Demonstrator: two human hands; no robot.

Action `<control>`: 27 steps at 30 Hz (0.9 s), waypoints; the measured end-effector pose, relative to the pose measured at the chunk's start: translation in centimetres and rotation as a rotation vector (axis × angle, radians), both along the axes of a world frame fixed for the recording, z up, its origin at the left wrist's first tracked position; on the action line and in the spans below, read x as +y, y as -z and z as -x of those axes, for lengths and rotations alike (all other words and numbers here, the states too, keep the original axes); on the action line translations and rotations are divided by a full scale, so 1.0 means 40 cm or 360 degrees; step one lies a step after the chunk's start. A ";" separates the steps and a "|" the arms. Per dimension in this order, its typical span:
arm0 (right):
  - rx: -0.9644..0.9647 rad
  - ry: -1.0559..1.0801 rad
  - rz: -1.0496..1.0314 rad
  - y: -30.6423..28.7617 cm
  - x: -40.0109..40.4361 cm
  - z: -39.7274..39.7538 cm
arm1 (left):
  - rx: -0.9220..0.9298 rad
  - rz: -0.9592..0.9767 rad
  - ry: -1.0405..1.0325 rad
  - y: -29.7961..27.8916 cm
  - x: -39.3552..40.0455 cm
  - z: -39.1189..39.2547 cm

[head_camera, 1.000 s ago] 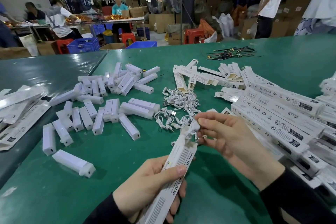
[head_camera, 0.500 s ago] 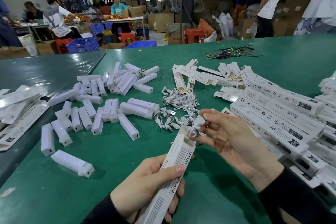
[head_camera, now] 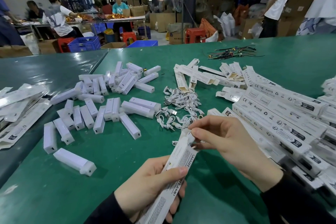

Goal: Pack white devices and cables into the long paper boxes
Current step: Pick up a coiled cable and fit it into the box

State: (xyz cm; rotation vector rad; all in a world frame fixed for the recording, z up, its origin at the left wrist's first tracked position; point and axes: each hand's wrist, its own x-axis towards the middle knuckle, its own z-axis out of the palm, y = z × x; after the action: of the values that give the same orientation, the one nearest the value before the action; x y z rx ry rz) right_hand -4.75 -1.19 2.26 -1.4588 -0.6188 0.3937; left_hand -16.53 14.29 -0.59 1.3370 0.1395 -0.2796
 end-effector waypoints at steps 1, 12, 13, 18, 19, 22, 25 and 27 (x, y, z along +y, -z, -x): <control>-0.0065 0.0004 0.0037 0.003 0.000 0.000 | 0.0001 -0.0011 -0.0005 0.002 -0.001 0.000; -0.0227 -0.0012 0.0048 -0.004 -0.013 -0.009 | -0.0078 0.0022 0.0002 0.007 -0.006 0.000; -0.0268 -0.0063 0.0042 -0.006 -0.016 -0.009 | -0.0096 0.0026 0.0016 0.006 -0.005 0.001; -0.0279 -0.0201 -0.0022 -0.005 -0.019 -0.004 | -0.0164 0.0086 0.0065 -0.003 -0.007 0.004; -0.0295 -0.0161 -0.0012 0.002 -0.016 -0.006 | -0.0169 0.0084 0.0053 -0.003 -0.009 0.004; -0.0264 -0.0113 0.0072 0.009 -0.005 0.001 | -0.0209 0.0044 0.0045 0.000 -0.015 0.003; -0.0279 -0.0135 0.0151 0.009 -0.005 0.007 | -0.0245 0.0084 0.0024 -0.002 -0.015 0.001; -0.0336 -0.0070 0.0187 0.007 -0.004 0.010 | -0.0257 0.0130 -0.0010 -0.002 -0.017 -0.001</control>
State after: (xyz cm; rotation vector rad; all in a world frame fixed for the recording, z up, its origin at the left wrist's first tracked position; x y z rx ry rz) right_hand -5.14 -1.34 1.98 -1.6138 -0.8088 0.3165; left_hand -16.50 13.60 -0.50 1.2725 -0.0033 -0.1689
